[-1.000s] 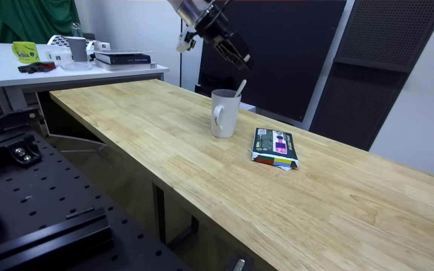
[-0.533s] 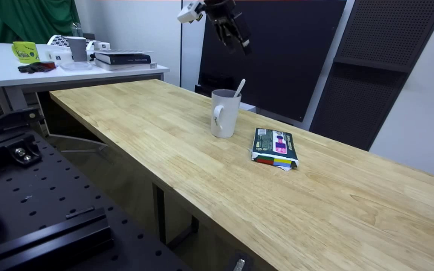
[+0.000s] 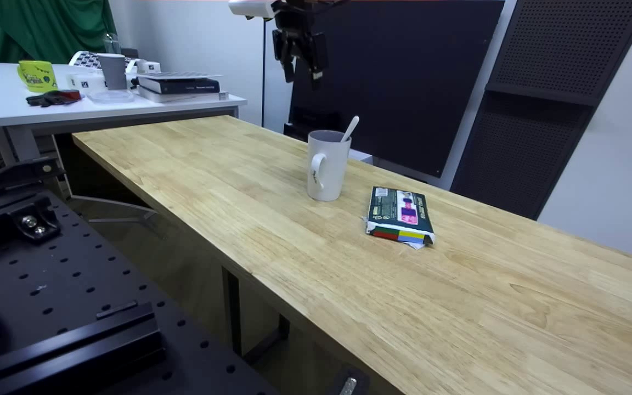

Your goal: Pick up the spoon and put it in the mug

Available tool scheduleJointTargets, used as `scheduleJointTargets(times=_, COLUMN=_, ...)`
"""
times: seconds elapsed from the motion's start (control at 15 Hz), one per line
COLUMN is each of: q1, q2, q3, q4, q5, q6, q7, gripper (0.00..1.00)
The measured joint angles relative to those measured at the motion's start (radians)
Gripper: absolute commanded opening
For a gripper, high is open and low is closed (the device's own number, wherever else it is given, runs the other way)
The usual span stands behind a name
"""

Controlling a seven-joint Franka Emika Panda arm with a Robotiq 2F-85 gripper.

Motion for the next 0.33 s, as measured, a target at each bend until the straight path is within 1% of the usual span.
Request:
scheduleJointTargets(times=0.13, q1=-0.111, q2=0.025, q3=0.144, q4=0.024, q5=0.119, q6=-0.101, q7=-0.160, gripper=1.00)
scheduleJointTargets(times=0.2, q1=-0.151, q2=0.032, q3=0.194, q4=0.047, q5=0.181, q6=-0.177, q7=-0.239, gripper=1.00)
scheduleJointTargets(times=0.27, q1=-0.175, q2=0.033, q3=0.222, q4=0.070, q5=0.225, q6=-0.235, q7=-0.299, gripper=1.00)
scheduleJointTargets(times=0.33, q1=-0.187, q2=0.034, q3=0.234, q4=0.084, q5=0.243, q6=-0.261, q7=-0.326, gripper=1.00)
